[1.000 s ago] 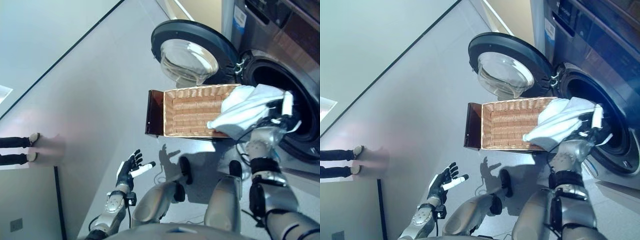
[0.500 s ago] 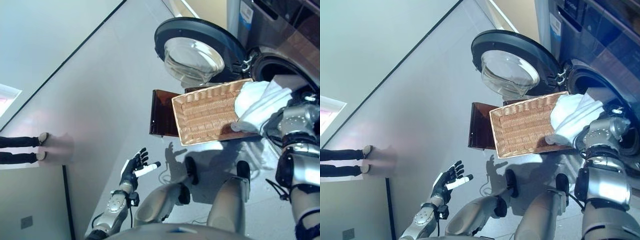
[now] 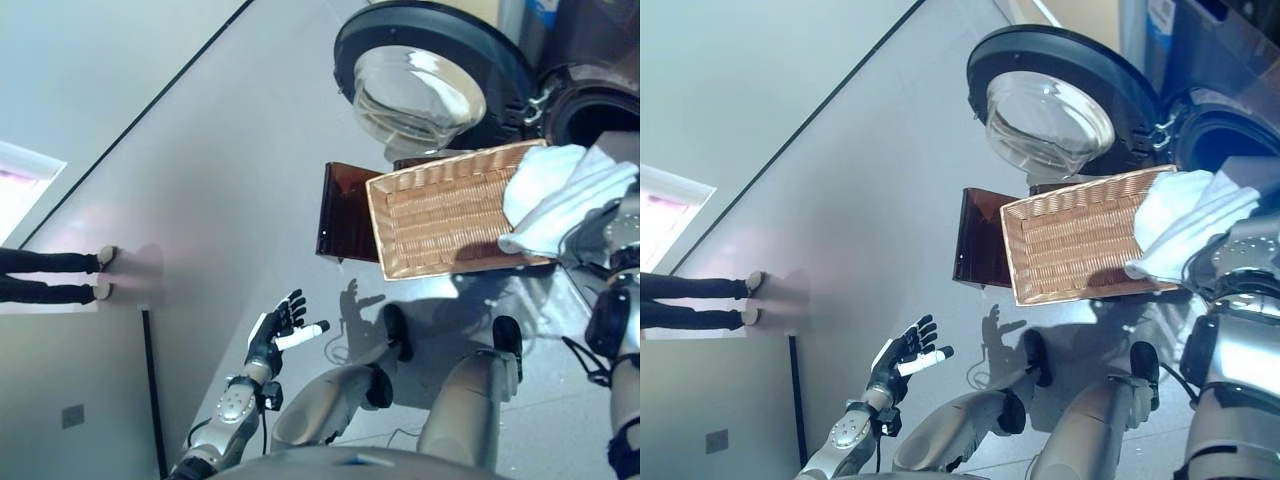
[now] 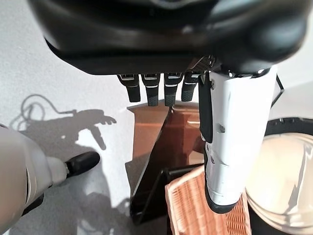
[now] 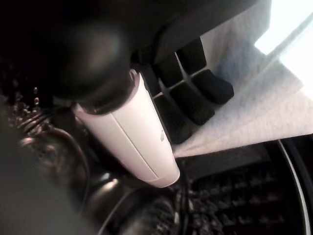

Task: Pick up the clothes and place them into the washing machine

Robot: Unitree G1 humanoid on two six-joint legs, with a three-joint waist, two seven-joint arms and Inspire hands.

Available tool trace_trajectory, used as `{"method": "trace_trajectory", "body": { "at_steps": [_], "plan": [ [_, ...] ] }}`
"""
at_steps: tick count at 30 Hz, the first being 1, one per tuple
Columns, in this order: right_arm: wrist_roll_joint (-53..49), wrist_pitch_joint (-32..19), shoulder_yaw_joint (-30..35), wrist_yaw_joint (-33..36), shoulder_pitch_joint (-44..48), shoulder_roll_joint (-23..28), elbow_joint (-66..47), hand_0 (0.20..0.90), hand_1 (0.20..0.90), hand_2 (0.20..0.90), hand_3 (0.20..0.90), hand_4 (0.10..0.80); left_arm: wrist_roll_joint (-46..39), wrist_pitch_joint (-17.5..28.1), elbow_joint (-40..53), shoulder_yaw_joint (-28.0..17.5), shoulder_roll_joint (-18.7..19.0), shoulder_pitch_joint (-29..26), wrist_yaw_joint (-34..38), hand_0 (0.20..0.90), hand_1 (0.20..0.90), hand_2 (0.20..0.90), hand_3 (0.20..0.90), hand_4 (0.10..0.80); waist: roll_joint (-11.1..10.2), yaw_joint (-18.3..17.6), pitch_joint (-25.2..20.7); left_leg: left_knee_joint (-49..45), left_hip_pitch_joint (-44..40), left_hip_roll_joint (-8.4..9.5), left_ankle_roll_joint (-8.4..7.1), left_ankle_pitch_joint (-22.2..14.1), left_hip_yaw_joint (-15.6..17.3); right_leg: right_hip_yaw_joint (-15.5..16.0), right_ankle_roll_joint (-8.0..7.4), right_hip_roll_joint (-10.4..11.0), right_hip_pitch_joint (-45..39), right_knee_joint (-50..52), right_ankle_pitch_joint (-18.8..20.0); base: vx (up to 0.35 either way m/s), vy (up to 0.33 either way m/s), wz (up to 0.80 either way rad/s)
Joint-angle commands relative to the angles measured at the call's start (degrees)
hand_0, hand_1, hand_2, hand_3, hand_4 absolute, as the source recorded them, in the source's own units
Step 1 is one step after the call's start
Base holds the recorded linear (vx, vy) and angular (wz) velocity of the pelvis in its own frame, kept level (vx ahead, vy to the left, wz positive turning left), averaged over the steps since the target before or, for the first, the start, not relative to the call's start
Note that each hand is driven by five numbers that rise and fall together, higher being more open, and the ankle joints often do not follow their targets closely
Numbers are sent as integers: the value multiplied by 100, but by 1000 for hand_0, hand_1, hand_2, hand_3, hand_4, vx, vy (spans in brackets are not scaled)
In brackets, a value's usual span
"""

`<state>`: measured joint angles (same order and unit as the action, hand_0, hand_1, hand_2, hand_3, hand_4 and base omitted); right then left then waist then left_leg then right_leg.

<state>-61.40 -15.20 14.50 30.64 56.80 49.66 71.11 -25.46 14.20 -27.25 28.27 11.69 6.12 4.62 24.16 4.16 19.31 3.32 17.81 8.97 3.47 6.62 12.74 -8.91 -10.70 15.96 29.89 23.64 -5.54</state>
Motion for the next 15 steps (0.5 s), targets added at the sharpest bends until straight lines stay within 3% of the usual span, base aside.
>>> {"method": "trace_trajectory", "body": {
  "at_steps": [1, 10, 15],
  "plan": [
    [142, -1035, -196, 454, 838, 2291, -696, 200, 200, 200, 200, 300, -113, 346, 109, -113, 42, 93, 145, 900, 900, 900, 900, 800, 338, -299, -383, -760, 101, -253, -478, -304, -275, 401, 473, -480, -104, 312, -237, -8, 10, 11],
    [-76, -1097, 68, 161, 468, 1563, -960, 200, 200, 200, 200, 300, -209, 378, 172, -176, 99, 78, 161, 900, 900, 900, 900, 800, 370, -260, -298, -976, 211, -269, -444, -411, -190, 286, 491, -485, 57, 426, -215, -33, 13, -4],
    [-199, -1189, -23, 7, 605, 1081, -1157, 200, 200, 200, 200, 300, -285, 415, 323, -245, 199, 106, 158, 900, 900, 900, 900, 800, 368, -204, -6, -1313, 503, -351, -450, -481, -49, 171, 554, -516, 347, 637, -211, -74, -21, -13]
  ]
}}
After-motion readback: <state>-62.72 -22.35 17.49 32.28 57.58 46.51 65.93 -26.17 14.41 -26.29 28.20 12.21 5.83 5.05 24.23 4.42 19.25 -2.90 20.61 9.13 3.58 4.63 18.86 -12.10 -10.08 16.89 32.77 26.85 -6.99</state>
